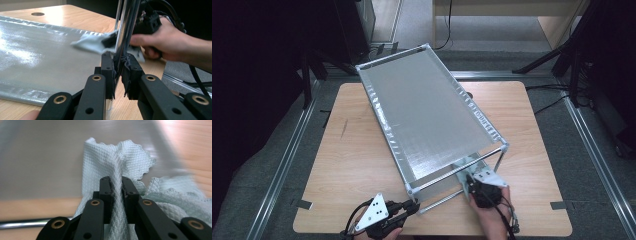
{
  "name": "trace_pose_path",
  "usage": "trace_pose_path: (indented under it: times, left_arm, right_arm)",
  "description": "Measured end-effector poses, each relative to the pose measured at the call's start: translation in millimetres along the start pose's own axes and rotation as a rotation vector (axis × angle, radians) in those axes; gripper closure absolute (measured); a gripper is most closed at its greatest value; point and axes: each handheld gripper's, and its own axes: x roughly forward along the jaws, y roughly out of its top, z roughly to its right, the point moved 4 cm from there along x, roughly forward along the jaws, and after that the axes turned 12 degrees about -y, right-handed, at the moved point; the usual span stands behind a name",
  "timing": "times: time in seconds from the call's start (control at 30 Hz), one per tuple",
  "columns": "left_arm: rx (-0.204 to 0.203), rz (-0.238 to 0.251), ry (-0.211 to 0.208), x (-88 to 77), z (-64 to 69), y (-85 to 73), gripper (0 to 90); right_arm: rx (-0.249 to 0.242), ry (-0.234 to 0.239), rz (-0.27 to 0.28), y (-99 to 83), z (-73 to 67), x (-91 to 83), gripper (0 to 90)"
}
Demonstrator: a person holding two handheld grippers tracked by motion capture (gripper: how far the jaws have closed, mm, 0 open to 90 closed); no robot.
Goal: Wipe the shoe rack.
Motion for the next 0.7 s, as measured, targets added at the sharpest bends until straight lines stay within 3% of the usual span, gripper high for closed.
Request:
trace_pose_path:
  times: [0.1, 0.2, 0.47, 0.7]
  left_arm:
    - [0.001, 0.002, -0.001, 0.2, -0.1, -0.1, 80.4]
    - [0.0, 0.003, -0.001, 0.2, -0.1, -0.2, 80.4]
    - [-0.004, 0.003, -0.004, 0.3, -0.2, -0.3, 80.3]
    - [-0.003, 0.003, -0.003, 0.3, -0.3, -0.6, 80.2]
  right_arm:
    - [0.015, -0.031, 0.0, 0.0, 10.7, 0.6, 81.0]
    - [0.025, -0.016, -0.007, -1.5, 9.5, 1.2, 81.0]
    - [-0.057, 0.117, -0.005, -5.5, -45.9, -9.0, 80.9]
    - [-0.11, 0.302, -0.002, -11.4, -91.9, -22.0, 80.6]
